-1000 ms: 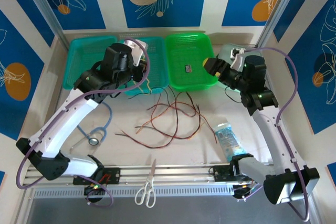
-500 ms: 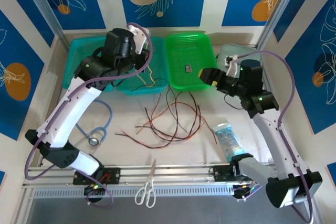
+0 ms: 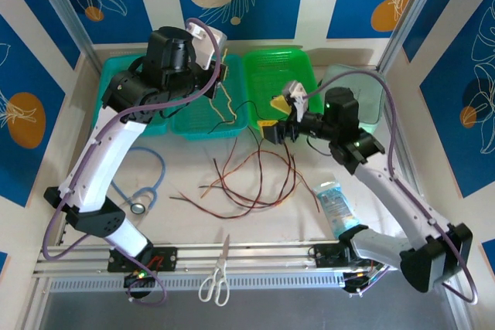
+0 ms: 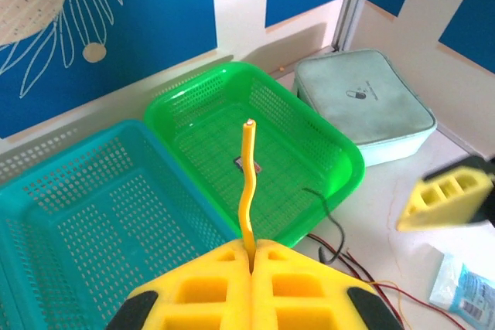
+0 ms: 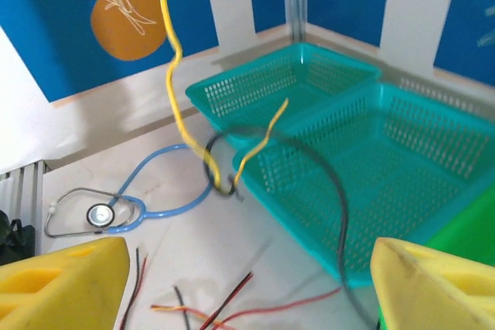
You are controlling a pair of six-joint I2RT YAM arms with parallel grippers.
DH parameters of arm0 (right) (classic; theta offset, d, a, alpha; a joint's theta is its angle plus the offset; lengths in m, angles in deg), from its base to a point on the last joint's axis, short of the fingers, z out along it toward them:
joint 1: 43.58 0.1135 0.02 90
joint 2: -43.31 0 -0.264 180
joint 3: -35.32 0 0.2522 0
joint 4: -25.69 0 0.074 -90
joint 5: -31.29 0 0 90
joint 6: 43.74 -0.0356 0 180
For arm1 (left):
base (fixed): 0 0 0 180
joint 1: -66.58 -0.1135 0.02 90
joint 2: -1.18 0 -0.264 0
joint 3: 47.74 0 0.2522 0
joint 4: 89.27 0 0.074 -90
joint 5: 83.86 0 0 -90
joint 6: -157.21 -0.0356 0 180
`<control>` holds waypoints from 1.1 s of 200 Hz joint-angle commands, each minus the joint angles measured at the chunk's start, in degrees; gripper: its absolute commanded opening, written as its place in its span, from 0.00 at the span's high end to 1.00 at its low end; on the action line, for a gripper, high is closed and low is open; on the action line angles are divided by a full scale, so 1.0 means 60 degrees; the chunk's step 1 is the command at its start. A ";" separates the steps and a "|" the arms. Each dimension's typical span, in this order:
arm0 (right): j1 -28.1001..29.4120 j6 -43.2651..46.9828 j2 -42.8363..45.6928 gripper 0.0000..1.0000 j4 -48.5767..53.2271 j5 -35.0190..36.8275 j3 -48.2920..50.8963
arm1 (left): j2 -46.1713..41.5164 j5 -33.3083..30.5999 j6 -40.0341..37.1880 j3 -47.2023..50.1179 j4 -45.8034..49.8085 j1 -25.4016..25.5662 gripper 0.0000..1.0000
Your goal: Untangle the cables
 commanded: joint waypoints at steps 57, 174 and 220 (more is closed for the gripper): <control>0.0538 0.4881 -0.2028 0.18 0.3110 -0.0535 -0.2483 | 0.0166 0.1019 -0.0169 -0.0266 0.0475 -0.0093 1.00; 0.0842 0.6199 -0.2564 0.95 0.2964 0.0757 -0.2622 | 0.0077 0.1226 -0.0229 -0.0163 0.0906 -0.0131 1.00; 0.0005 0.4121 -0.1083 1.00 0.1970 0.1165 -0.2530 | -0.0474 0.1171 -0.0017 0.0926 0.0496 -0.0414 1.00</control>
